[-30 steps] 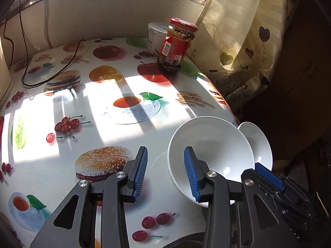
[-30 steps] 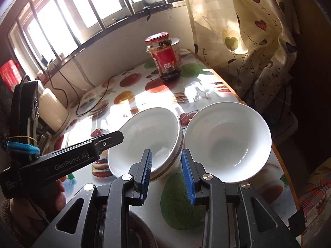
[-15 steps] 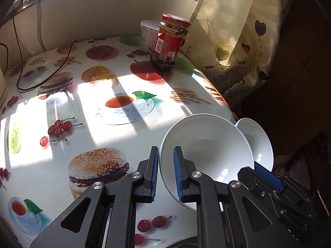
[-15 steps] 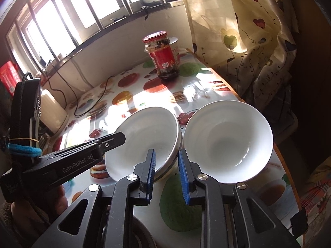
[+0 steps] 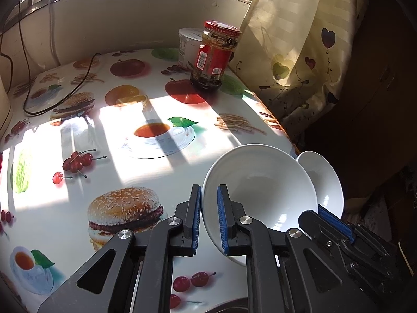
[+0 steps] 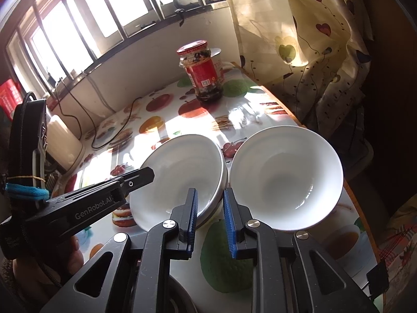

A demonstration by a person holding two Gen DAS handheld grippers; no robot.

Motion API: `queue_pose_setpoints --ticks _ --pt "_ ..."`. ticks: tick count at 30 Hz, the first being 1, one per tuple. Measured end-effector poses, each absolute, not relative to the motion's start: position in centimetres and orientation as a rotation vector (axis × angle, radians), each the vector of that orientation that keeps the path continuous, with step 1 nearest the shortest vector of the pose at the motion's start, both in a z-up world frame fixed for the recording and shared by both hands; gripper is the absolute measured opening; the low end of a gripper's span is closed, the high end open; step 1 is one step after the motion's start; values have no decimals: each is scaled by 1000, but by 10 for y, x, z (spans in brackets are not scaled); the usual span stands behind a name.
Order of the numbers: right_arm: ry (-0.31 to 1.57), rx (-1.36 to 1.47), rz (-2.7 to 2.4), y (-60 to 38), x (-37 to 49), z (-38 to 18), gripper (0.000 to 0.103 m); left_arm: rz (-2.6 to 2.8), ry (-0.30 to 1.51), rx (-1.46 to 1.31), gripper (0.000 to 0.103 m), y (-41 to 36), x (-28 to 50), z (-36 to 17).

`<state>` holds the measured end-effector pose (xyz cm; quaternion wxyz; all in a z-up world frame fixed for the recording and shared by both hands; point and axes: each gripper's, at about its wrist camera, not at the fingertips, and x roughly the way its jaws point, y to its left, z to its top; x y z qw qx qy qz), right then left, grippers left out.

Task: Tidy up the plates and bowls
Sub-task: 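Carry the white bowl with both grippers and lower it into the steel bowl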

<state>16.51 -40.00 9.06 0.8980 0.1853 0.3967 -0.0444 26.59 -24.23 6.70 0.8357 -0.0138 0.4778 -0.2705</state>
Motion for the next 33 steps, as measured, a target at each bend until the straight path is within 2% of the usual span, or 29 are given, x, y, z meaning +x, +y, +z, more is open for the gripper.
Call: queue_pose_setpoints --ticks 33 --pt "753 371 -34 -363 105 130 19 -566 911 -91 13 -193 200 116"
